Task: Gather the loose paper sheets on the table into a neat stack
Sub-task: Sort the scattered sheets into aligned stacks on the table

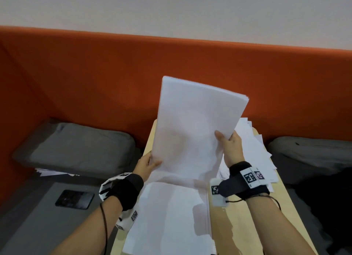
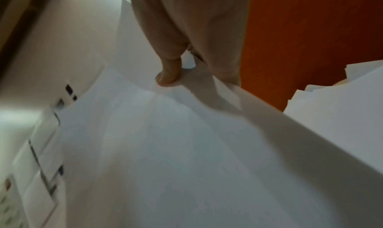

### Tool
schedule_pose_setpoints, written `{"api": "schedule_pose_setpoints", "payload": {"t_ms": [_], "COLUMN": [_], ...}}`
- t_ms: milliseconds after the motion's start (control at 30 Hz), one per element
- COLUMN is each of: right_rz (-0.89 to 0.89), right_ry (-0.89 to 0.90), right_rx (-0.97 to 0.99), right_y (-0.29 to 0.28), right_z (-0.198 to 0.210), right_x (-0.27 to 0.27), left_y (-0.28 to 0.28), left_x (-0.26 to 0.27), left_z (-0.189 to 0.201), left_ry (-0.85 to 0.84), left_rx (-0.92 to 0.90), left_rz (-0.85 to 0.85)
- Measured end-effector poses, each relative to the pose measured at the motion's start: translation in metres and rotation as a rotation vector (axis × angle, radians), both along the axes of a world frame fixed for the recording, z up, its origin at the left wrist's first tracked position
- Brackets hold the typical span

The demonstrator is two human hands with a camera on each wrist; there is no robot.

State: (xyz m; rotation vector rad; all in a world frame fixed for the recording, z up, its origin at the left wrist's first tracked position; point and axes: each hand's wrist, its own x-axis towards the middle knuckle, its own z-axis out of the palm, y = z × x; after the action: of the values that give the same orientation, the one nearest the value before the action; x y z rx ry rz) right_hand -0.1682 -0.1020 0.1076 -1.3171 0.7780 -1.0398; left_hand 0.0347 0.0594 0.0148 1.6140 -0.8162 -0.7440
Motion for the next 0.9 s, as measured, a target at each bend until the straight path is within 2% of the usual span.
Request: {"api": "schedule_pose_setpoints", "payload": {"t_ms": [167,367,533,667,767,900], "right_rz": [-0.034,-0.083,-0.082,-0.047,-0.004,0.069], "right_ry": [-0.058,-0.029,-0.021,-0.068,-0.059,0.044], "right_rx": [0.001,-0.041,-0.046,-0.085,-0.095,0.018], "right_y": [-0.018,-0.025,-0.022,-0.010,-0.001,0.018], "right_z": [0.021,0.017,0.016,0.034,0.034,-0.004], "right_x": [-0.008,-0.023,-0.030,-0.025,-0.020,-0.015], "left_y": [-0.012,-0.017,-0.015,-0.027,-0.036,-0.035], "left_x": [-0.001,-0.005,-0.006,-0.003,-0.008,-0.017], "left_z": [0.014,0.020,0.029,0.064,0.087,0.071], "left_ry": [0.028,0.039,-0.066,-0.141,-0.132,-0.141], "left_rx": [-0.019,-0.001,-0.017,-0.162,-0.295,-0.308], "left_rz": [-0.038,-0.105,-0.152,-0.084,0.020,0.133]}}
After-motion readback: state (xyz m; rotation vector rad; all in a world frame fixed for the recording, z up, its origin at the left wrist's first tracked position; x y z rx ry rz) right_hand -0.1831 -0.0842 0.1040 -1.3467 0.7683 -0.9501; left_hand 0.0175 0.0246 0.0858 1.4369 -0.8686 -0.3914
